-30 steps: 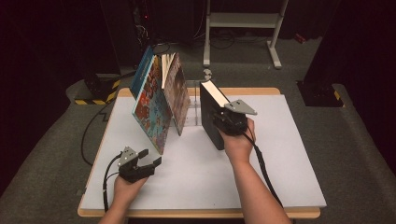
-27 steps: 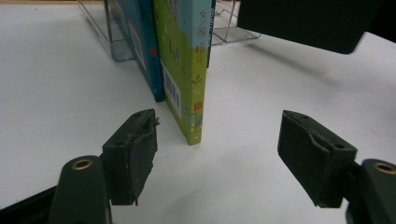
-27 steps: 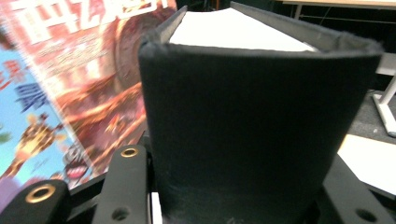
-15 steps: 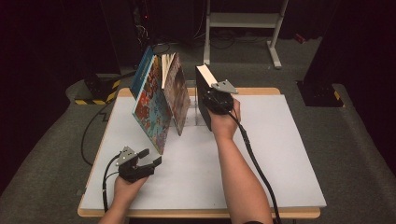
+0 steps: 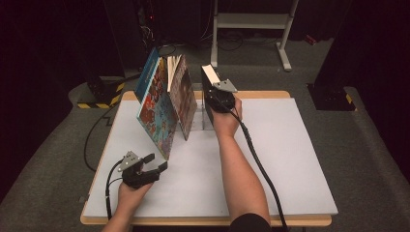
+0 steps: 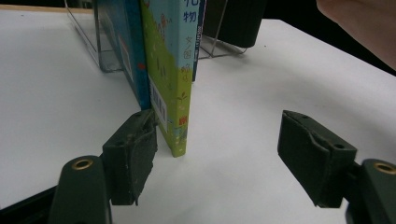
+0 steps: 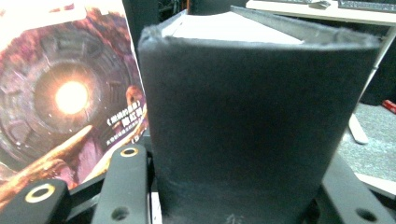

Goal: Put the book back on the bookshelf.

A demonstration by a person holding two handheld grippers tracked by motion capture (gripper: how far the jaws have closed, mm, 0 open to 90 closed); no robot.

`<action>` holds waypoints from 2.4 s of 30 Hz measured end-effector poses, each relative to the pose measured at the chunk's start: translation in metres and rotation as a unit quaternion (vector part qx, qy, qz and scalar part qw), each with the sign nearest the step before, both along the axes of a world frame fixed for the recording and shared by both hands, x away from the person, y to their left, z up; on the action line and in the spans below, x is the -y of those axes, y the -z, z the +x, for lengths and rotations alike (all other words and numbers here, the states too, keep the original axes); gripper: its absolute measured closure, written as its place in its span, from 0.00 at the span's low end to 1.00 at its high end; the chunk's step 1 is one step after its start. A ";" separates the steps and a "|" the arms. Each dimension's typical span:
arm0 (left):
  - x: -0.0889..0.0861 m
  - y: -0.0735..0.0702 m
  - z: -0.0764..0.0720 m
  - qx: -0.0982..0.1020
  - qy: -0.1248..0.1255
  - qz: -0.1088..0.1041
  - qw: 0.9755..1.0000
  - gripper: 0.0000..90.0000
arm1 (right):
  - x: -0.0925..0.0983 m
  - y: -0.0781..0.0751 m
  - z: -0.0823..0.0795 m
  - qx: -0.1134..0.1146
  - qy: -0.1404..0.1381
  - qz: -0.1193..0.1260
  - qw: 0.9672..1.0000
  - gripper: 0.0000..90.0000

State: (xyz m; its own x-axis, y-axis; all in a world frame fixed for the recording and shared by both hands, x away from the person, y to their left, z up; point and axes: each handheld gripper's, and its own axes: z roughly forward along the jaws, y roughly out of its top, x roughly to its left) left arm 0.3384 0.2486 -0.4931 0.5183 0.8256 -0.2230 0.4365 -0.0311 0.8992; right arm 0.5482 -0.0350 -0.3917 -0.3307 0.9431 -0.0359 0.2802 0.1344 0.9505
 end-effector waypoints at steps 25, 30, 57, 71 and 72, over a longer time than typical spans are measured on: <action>0.003 0.002 0.000 -0.003 0.002 0.018 1.000 0.32 | 0.028 0.008 -0.046 -0.050 -0.043 0.038 0.997 0.58; 0.004 0.002 -0.001 -0.003 0.003 0.019 1.000 0.32 | 0.016 0.009 -0.045 -0.049 -0.039 0.046 0.997 0.56; 0.004 0.003 -0.002 -0.007 -0.005 0.064 0.998 0.32 | 0.040 0.020 -0.078 -0.070 -0.085 0.011 0.994 0.30; -0.037 -0.007 -0.028 -0.003 -0.070 0.106 0.992 0.28 | 0.236 0.091 -0.205 -0.086 0.035 0.022 0.995 0.21; -0.037 -0.007 -0.028 -0.003 -0.070 0.106 0.992 0.28 | 0.236 0.091 -0.205 -0.086 0.035 0.022 0.995 0.21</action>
